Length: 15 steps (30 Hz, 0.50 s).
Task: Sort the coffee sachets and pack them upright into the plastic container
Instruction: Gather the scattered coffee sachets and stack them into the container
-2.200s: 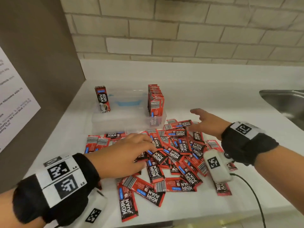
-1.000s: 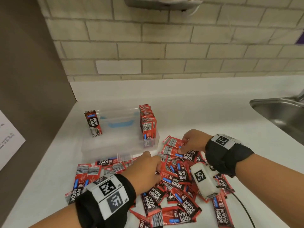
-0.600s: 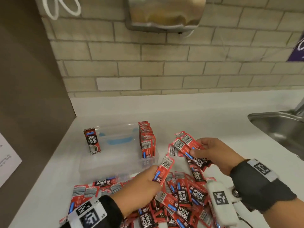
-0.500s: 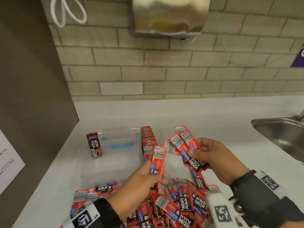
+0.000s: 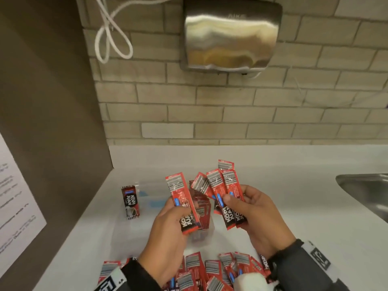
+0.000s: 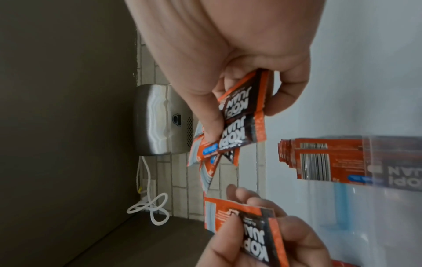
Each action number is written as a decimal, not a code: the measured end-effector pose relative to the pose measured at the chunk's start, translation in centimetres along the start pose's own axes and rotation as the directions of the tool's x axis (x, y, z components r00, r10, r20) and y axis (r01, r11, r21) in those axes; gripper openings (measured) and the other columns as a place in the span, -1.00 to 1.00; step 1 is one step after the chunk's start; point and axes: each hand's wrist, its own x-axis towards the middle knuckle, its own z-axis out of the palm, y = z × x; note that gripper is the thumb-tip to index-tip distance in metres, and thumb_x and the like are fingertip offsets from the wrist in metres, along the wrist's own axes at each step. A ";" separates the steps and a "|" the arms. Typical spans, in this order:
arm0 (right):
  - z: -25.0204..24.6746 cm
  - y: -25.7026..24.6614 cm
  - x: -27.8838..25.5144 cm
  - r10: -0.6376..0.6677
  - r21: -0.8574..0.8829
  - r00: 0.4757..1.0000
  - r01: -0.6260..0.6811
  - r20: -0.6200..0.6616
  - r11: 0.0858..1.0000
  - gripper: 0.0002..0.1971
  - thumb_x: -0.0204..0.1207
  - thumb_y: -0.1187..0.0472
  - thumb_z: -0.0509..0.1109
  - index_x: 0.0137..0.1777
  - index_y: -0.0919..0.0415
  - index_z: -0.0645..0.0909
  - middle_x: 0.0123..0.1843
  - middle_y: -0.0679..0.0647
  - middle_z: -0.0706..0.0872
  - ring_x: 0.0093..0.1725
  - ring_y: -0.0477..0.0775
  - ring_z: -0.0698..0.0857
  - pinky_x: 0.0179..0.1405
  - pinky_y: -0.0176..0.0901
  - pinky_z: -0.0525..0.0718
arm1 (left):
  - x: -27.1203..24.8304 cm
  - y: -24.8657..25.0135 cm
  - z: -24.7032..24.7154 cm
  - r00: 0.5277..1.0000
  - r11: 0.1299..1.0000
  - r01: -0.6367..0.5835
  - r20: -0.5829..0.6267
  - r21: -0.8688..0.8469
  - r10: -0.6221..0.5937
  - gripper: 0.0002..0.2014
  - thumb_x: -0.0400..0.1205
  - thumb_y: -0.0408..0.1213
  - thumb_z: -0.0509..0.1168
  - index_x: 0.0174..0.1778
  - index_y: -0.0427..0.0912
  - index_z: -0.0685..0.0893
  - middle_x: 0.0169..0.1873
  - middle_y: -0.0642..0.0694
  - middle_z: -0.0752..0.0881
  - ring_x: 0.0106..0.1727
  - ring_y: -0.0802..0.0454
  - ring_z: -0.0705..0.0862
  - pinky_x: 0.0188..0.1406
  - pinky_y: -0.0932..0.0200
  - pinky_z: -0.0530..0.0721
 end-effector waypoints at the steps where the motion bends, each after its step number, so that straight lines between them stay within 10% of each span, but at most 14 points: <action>1: 0.1 0.0 0.0 0.001 0.018 1.000 -0.001 0.010 1.000 -0.79 0.38 0.33 0.47 0.02 0.29 0.66 -0.08 0.24 0.82 -0.10 0.29 0.78 -0.22 0.02 0.63 | 0.1 0.1 -0.2 1.000 1.000 -0.007 -0.012 -0.004 0.007 -0.68 0.66 -0.50 0.08 0.19 -0.17 0.66 -0.12 -0.19 0.81 -0.16 -0.02 0.72 -0.28 0.09 0.62; 9: 3.1 2.5 -0.1 0.038 0.008 0.990 -0.040 0.137 0.999 -0.82 0.43 0.36 0.46 0.03 0.31 0.65 -0.09 0.25 0.81 -0.21 0.19 0.78 -0.37 -0.03 0.72 | -0.3 0.3 0.2 0.991 0.992 0.052 0.126 -0.116 -0.038 -0.72 0.49 -0.31 0.16 -0.05 -0.31 0.73 0.03 -0.37 0.76 -0.02 -0.16 0.71 -0.03 -0.04 0.62; 15: 4.2 2.7 0.3 -0.010 -0.132 0.955 0.051 0.298 0.990 -0.65 0.31 0.14 0.50 0.11 0.17 0.66 -0.02 0.03 0.82 -0.02 0.04 0.80 -0.01 -0.06 0.76 | 0.2 0.7 -1.1 0.999 0.996 0.012 0.040 -0.085 -0.009 -0.69 0.53 -0.30 0.26 0.16 -0.29 0.69 0.01 -0.29 0.80 0.06 -0.16 0.78 -0.04 -0.02 0.70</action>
